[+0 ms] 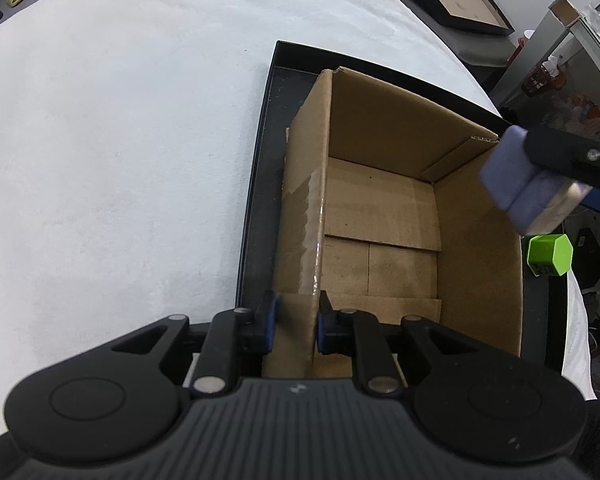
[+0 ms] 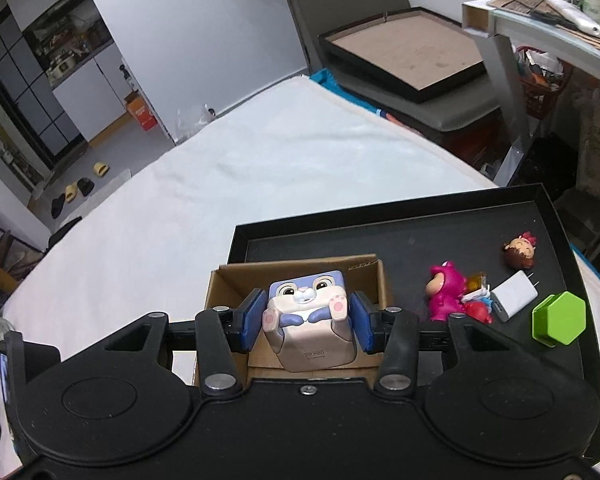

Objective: Organize rigid objects
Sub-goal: 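Carry the bunny cube over the cardboard box and open the right gripper, then move the right gripper back to the green hexagonal block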

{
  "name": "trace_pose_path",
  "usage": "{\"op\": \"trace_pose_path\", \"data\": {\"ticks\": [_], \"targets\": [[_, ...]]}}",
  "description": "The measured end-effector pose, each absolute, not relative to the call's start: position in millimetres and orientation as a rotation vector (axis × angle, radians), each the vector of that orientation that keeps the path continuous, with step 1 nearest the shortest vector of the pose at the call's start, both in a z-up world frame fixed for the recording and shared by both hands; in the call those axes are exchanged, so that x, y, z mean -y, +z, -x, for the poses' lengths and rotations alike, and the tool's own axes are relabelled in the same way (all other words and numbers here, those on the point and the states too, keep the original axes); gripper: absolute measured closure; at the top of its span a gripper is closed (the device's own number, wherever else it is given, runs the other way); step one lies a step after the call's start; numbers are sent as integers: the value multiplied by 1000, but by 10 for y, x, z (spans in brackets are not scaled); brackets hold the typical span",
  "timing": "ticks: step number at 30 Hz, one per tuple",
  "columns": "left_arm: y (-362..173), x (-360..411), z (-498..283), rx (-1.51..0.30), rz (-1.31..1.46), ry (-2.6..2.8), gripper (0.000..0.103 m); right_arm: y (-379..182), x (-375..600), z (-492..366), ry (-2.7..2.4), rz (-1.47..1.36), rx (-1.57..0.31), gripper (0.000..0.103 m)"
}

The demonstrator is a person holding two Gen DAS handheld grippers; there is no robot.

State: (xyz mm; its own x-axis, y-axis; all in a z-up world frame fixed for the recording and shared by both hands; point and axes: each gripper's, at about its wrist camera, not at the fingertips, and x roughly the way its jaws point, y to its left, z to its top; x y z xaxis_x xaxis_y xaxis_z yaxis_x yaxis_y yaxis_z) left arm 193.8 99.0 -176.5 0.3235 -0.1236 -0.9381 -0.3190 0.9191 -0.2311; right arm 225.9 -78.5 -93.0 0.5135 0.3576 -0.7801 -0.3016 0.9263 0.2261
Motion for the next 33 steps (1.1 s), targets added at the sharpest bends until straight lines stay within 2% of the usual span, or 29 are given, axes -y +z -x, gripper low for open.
{"op": "trace_pose_path", "data": {"ticks": [8,14,33], "targets": [[-1767,-1008,-1944,-1241,423,133,86,-1009,593,-2315,414,-7,-969,58],[-1757,-988,-1939,-1241,414,133,86,-1061,584,-2398,451,-72,-951,55],[-1680,-918,-1897,-1215,381,133,86,-984,1384,-2227,372,-188,-940,54]]}}
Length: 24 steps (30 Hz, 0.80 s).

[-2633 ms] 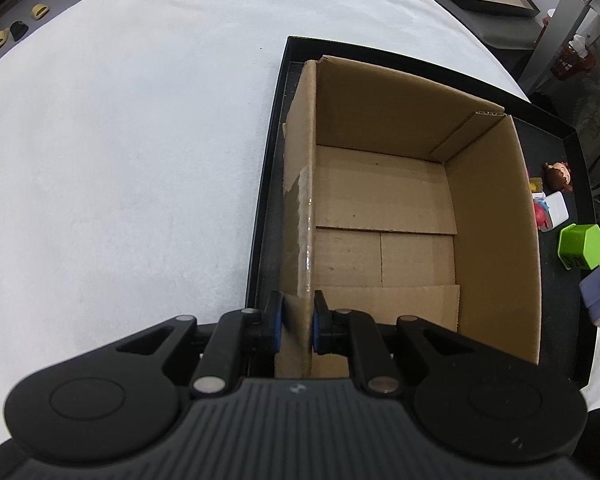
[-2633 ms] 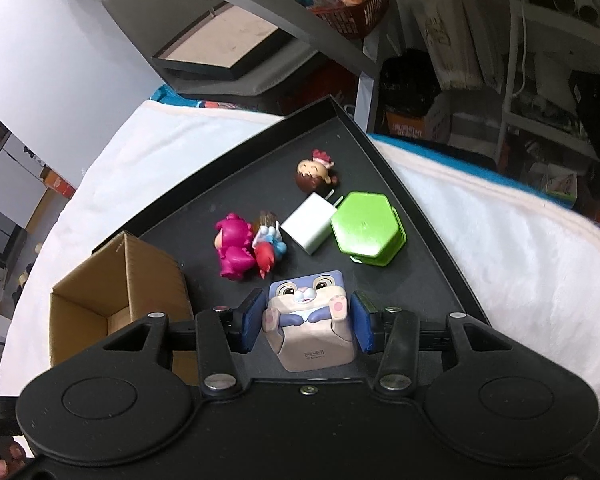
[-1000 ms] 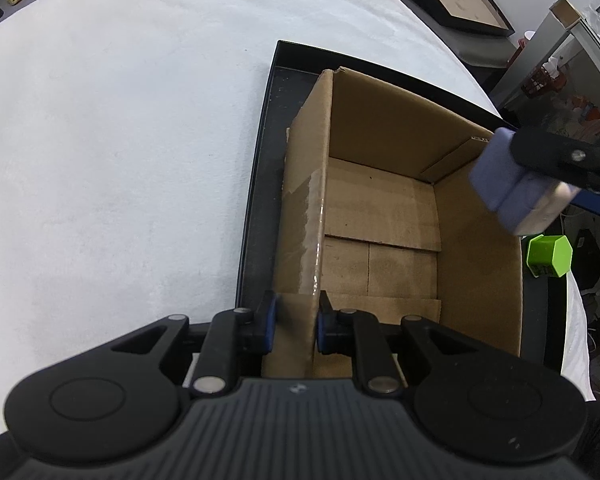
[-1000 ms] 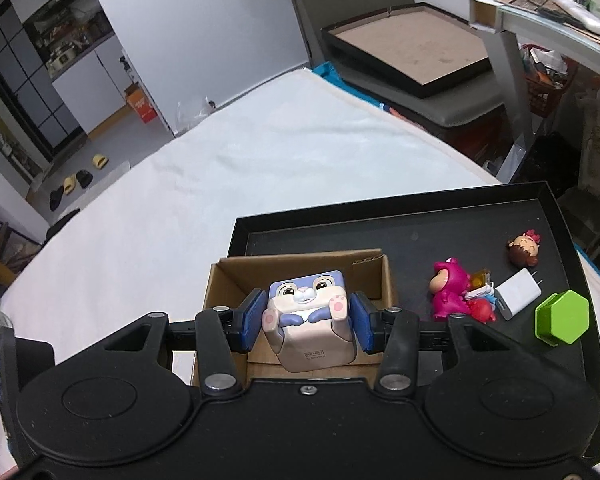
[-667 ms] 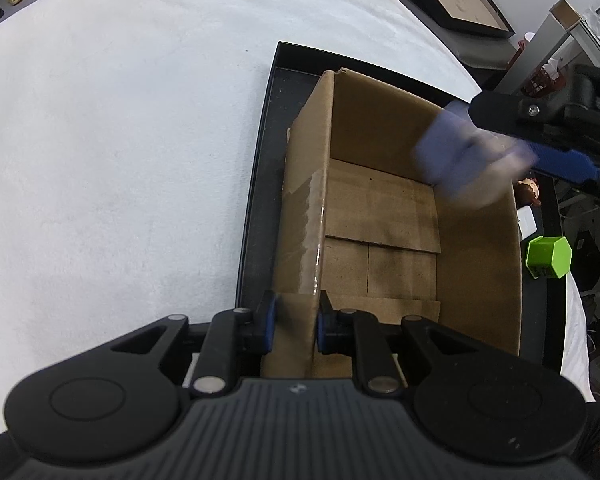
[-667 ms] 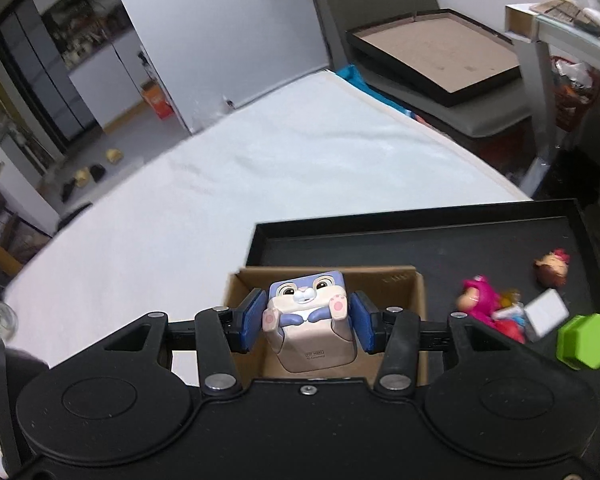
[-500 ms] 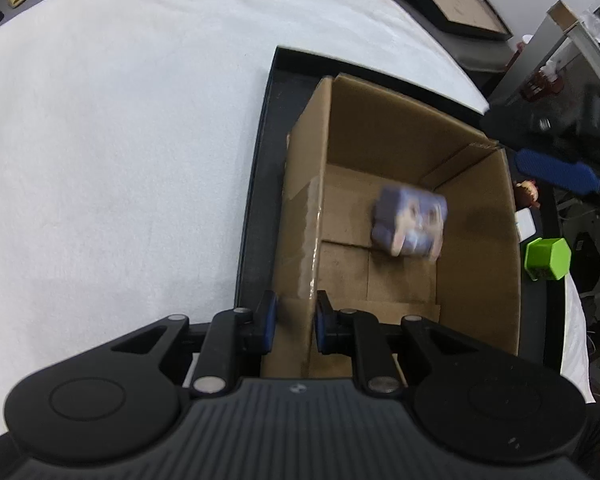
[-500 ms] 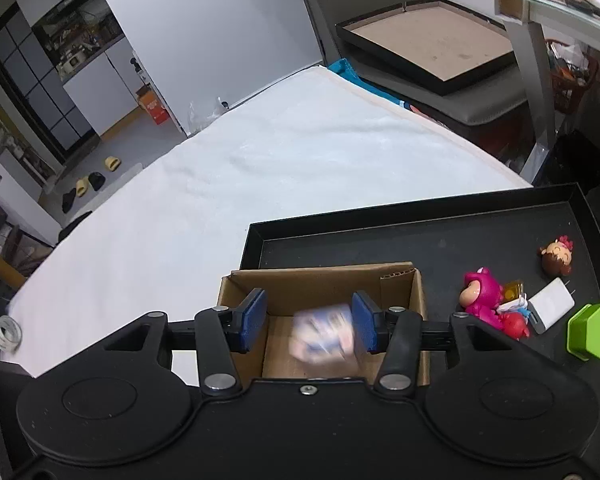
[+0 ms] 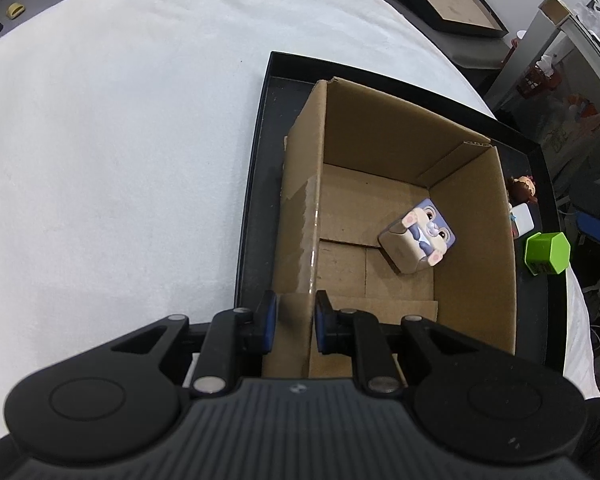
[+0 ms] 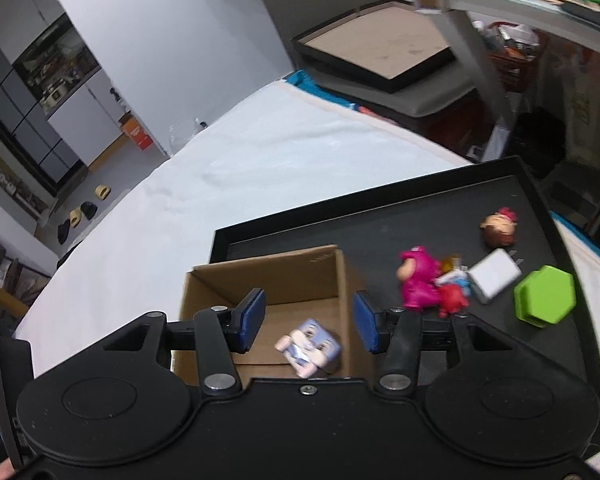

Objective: Organize rigid objects
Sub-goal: 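Move the right gripper back to the green hexagonal block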

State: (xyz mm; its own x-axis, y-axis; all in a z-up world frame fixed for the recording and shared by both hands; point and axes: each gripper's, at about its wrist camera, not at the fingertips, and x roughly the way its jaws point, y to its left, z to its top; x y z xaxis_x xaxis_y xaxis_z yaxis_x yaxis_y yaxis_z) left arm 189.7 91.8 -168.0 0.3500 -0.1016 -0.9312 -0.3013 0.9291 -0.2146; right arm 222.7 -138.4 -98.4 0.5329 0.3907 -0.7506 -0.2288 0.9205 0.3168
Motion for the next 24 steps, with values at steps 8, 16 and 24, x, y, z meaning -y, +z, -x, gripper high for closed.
{"op": "trace_pose_path", "data": {"ticks": [8,16,24], "targets": [[-1609,-890,-1834,-1177,366,144,84,-1034,1836,-2185,313,-207,-937,54],[-1492,-819,-1775,-1115,306,174,44,-1216,2252,-2180,256,-257,-942,47],[-1450,-726,-1803,-1094,260,193,28,-1427,2621,-2213,197,-301,-946,40]]}}
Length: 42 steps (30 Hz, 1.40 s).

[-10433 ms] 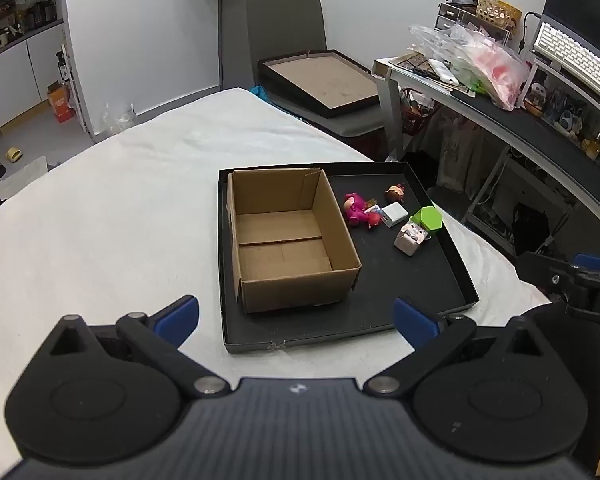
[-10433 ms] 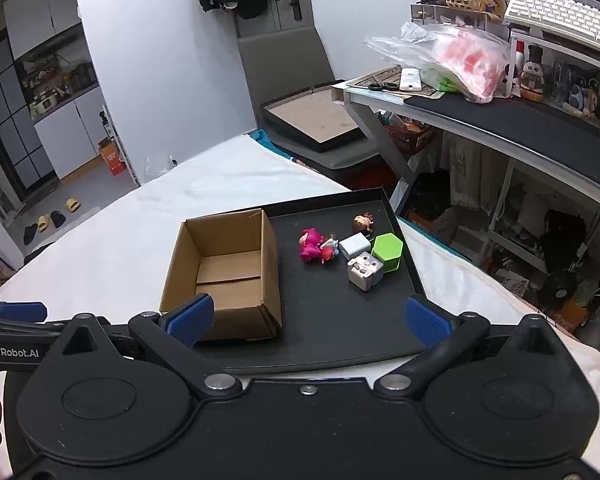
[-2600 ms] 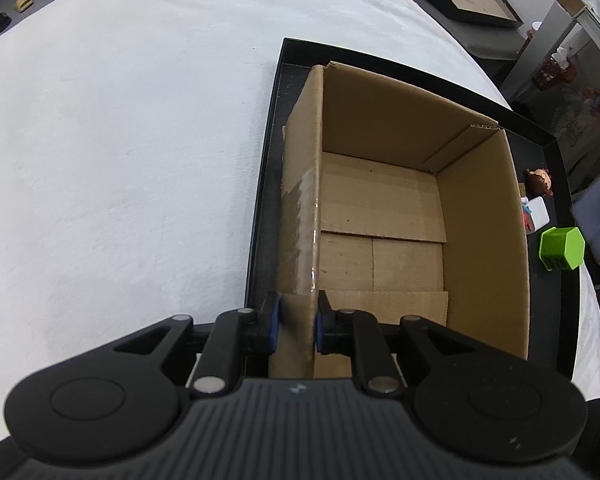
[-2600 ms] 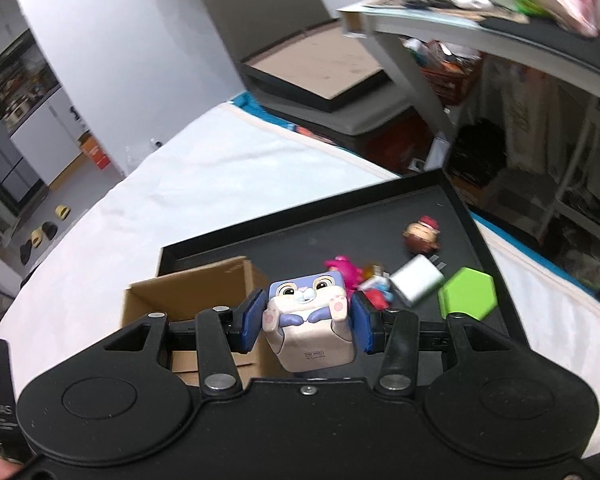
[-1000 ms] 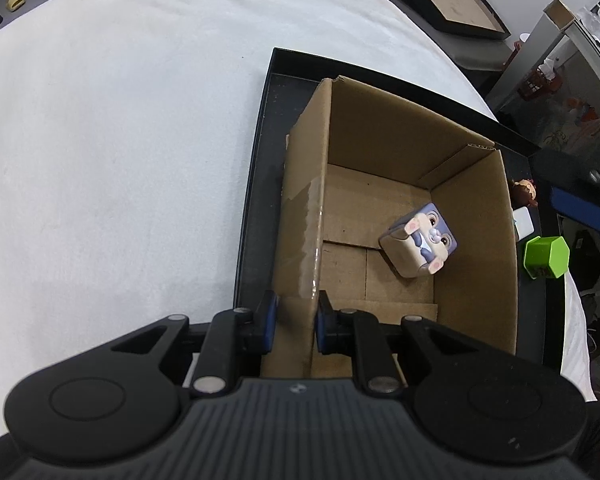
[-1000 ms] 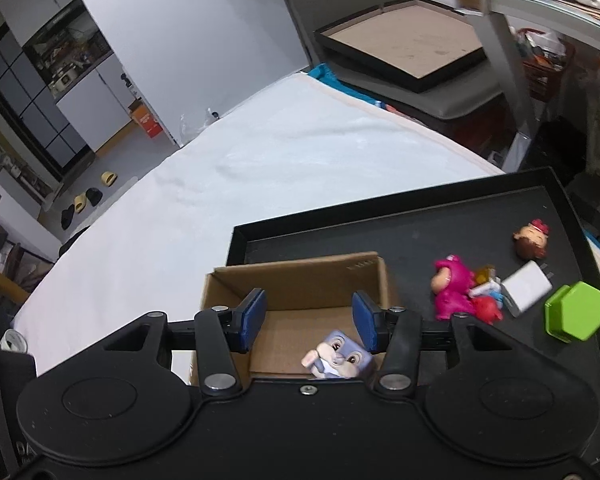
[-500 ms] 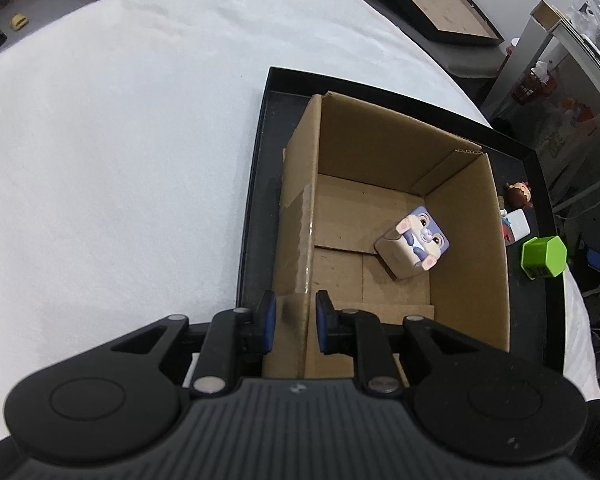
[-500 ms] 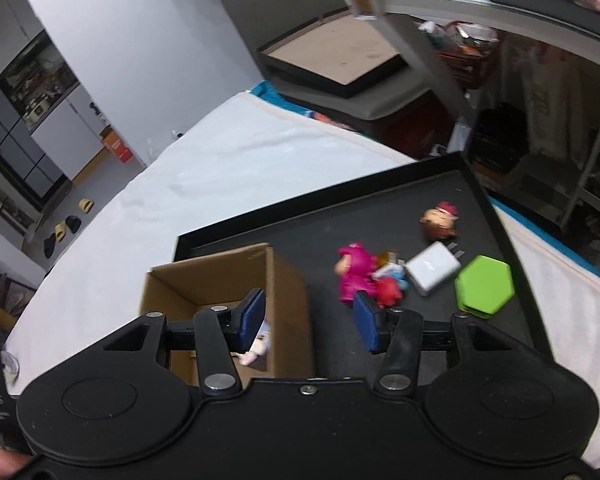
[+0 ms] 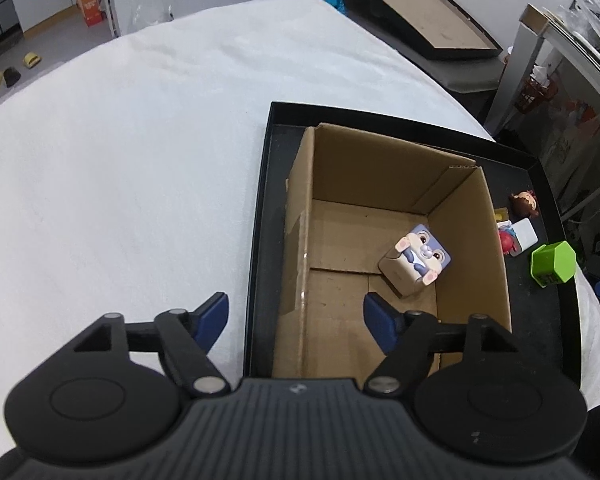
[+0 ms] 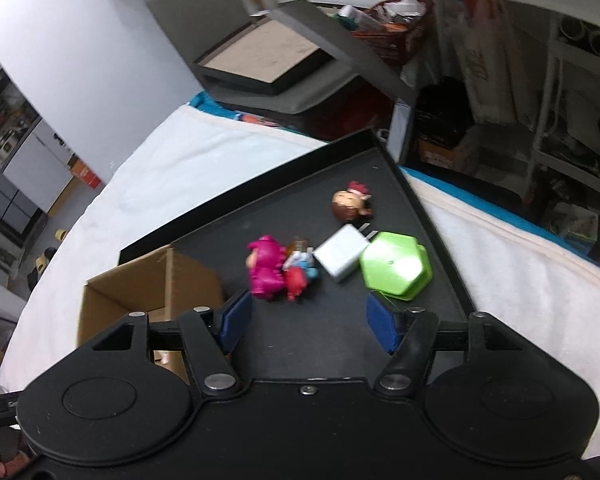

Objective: Organize rigid objects
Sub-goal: 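Move the right gripper back to the green hexagonal block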

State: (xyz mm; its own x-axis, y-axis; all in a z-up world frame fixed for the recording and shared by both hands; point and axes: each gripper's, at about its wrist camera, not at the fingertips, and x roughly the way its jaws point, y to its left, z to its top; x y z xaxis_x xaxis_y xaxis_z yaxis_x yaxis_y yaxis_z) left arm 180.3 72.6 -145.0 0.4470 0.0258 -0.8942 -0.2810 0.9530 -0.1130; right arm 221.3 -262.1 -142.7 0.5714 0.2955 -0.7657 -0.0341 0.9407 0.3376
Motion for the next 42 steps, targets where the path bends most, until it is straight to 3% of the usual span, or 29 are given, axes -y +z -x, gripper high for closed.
{"op": "trace_pose_path", "data": {"ticks": [12,17,22,31,33,37,42], "targets": [[-1460,-511,-1911,-1112,144,212,25,-1781,2885,-2403,120,-278,-997,40],[-1473,-412,-1944,-1114,89,219,24,-1885,2886,-2517,116,-232,-1020,33],[-1483,-353,-1981,-1119,63,203,16,-1935,2867,-2600,119,-181,-1010,22],[-1548,-312,-2061,-1148,43,229,15,-2037,2805,-2782,112,-125,-990,22],[-1553,-306,-2072,-1151,42,238,15,-2036,2733,-2802,103,-65,-984,25],[-1549,-312,-2064,-1151,53,245,15,-2009,2683,-2809,72,21,-985,52],[-1540,-343,-2055,-1151,68,253,15,-1955,2803,-2808,110,-46,-986,54]]}}
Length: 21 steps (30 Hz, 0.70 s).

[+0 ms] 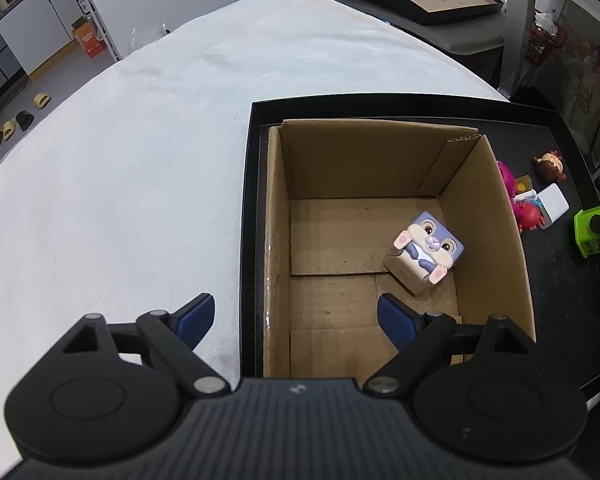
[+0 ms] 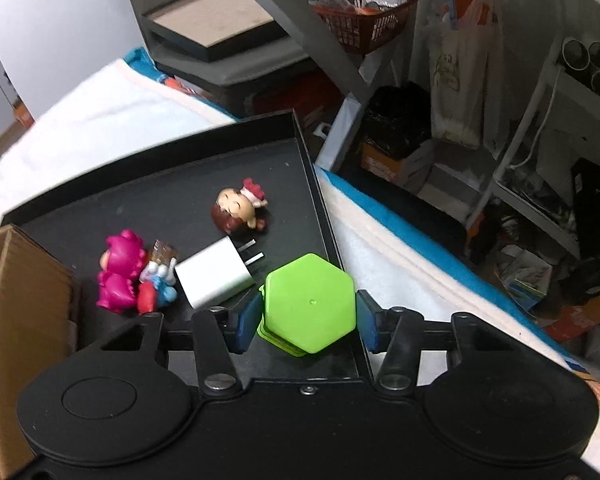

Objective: Organize rigid objects
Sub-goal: 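Move the right gripper back to the green hexagonal block, then close the right gripper on the green hexagonal block, then carry the green block into the cardboard box and release it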

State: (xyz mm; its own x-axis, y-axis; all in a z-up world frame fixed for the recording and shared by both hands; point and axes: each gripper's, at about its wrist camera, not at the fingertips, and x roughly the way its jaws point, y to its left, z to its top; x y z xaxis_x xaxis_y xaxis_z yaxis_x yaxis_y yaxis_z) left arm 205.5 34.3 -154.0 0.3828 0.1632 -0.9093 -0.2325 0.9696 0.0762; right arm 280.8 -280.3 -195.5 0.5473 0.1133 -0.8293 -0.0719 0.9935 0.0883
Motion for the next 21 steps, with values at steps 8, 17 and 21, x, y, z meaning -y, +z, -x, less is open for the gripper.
{"op": "trace_pose_path", "data": {"ticks": [8,17,21], "targets": [[-1499,-372,-2011,-1128,82,252,15,-1839,2818,-2641,167,-152,-958,54],[-1445,-408,-1962,-1097,121,230,15,-1652,2801,-2509,206,-167,-935,54],[-1437,-441,-1943,-1087,131,227,15,-1541,2692,-2485,218,-136,-913,54]]}}
